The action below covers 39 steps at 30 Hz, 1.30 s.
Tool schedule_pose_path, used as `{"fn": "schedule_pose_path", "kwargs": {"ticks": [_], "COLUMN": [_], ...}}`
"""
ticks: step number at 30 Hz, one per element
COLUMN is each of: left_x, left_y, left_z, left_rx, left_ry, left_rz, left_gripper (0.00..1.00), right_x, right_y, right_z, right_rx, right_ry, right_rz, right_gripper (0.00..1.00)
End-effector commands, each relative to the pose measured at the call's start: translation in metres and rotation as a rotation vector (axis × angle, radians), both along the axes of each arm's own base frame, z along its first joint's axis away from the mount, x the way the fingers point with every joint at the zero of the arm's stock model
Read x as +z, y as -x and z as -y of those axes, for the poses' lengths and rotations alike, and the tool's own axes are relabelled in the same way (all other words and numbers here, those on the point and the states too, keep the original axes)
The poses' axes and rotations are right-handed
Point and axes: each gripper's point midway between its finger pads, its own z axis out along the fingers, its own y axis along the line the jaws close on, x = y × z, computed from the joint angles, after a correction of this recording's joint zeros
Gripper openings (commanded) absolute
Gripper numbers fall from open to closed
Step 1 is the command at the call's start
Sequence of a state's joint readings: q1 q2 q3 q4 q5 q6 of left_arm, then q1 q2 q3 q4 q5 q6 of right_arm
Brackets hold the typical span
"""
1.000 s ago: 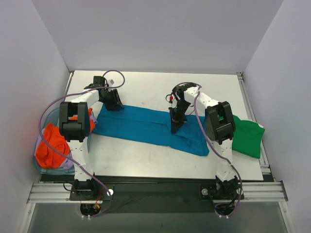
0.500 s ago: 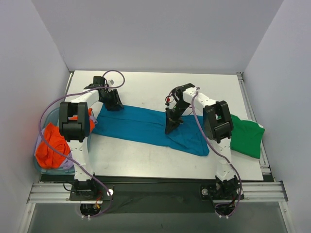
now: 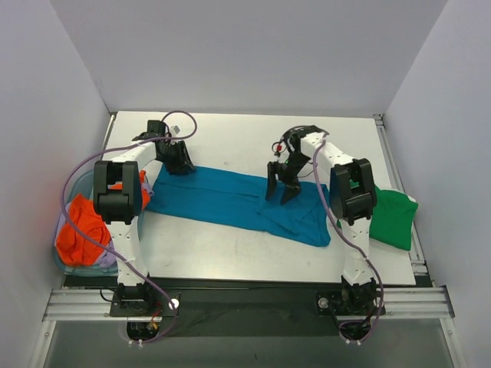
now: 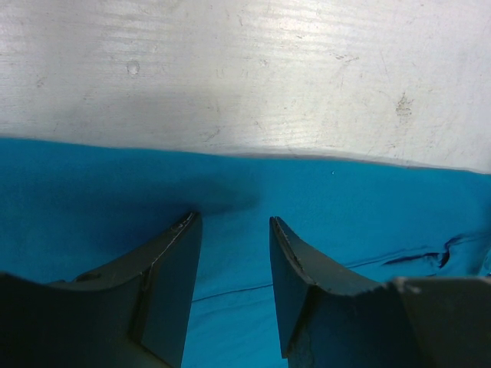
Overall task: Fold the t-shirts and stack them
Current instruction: Fold the other side of the tshirt into a rectangle
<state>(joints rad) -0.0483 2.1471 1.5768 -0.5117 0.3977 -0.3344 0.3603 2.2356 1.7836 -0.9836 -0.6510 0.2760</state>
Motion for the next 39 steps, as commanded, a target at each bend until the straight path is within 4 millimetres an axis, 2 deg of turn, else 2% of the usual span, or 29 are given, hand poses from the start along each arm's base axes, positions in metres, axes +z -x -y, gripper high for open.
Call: {"fn": "schedule_pose_path", "kwargs": {"ticks": [1, 3, 7, 12, 19, 24, 31, 34, 39], "left_x": [0.011, 0.011, 0.009, 0.001, -0.009, -0.016, -0.015, -0.016, -0.022], "left_y": [-0.008, -0.009, -0.011, -0.012, -0.014, -0.013, -0.012, -0.01, -0.004], "left_z": [-0.009, -0.012, -0.017, -0.019, -0.021, -0.023, -0.025, -0.027, -0.038], "left_rx": [0.018, 0.032, 0.052, 0.066, 0.074, 0.074, 0.076, 0.079, 0.102], "left_ry": [-0.02, -0.034, -0.05, -0.063, -0.075, -0.085, -0.092, -0.096, -0.137], "left_rz": [0.032, 0.028, 0.024, -0.001, -0.024, -0.047, -0.049, -0.054, -0.085], "left_gripper": [0.51, 0.51, 0.51, 0.51, 0.51, 0.51, 0.51, 0.51, 0.51], "right_x": [0.028, 0.023, 0.014, 0.0, -0.015, -0.024, -0.036, -0.041, -0.044], "right_y": [-0.027, -0.039, -0.048, -0.051, -0.056, -0.058, -0.06, -0.064, -0.066], "right_z": [0.058, 0.094, 0.14, 0.172, 0.184, 0.19, 0.195, 0.197, 0.199], "right_rx": [-0.106, -0.154, -0.222, -0.276, -0.306, -0.322, -0.337, -0.344, -0.361], "right_ry": [0.176, 0.305, 0.457, 0.542, 0.597, 0.618, 0.637, 0.638, 0.641], "right_rz": [0.161, 0.199, 0.222, 0.211, 0.198, 0.181, 0.163, 0.161, 0.152], "right_gripper": [0.55, 0.55, 0.55, 0.55, 0.53, 0.46, 0.36, 0.3, 0.08]}}
